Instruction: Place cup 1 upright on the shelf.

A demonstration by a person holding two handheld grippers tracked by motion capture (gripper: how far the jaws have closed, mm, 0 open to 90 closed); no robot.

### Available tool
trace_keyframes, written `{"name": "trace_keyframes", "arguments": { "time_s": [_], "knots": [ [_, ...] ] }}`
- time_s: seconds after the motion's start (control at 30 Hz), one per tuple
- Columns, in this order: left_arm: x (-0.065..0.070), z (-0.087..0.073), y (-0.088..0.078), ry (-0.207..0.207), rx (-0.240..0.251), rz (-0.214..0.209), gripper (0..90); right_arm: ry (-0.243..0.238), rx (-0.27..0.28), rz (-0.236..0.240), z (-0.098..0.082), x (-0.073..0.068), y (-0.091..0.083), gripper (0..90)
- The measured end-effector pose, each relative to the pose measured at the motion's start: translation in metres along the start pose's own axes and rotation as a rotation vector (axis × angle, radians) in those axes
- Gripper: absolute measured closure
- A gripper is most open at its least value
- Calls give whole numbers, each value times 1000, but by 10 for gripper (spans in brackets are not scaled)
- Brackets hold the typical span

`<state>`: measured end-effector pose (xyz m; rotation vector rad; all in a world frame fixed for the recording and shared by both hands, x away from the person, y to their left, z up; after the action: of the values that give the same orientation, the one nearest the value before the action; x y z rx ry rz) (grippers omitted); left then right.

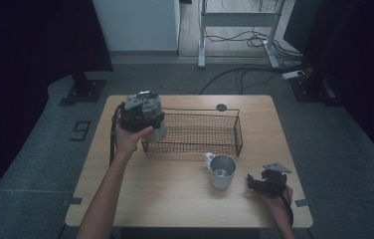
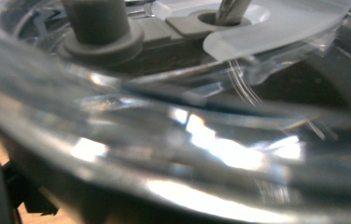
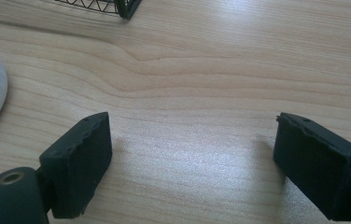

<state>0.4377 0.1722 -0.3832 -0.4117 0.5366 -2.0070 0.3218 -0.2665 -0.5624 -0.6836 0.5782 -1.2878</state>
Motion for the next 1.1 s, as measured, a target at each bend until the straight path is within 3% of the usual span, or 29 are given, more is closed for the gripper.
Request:
{"name": "trace_keyframes", "arguments": {
  "time_s": [1.1],
  "knots": [
    [13,19,35,44,-26,2,41,1,1,-3,0,0,0,118]
  ]
}}
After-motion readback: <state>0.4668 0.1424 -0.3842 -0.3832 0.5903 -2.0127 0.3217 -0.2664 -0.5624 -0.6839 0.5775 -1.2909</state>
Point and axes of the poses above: each handheld gripper's, and its own axes: y roughly forward along the jaws, z roughly out of its top, x roughly to its right, the point moved 1 cm from there along y, roughly forward along the jaws, and after that the axes turned 5 degrees about -x, right-handed, at the moved point
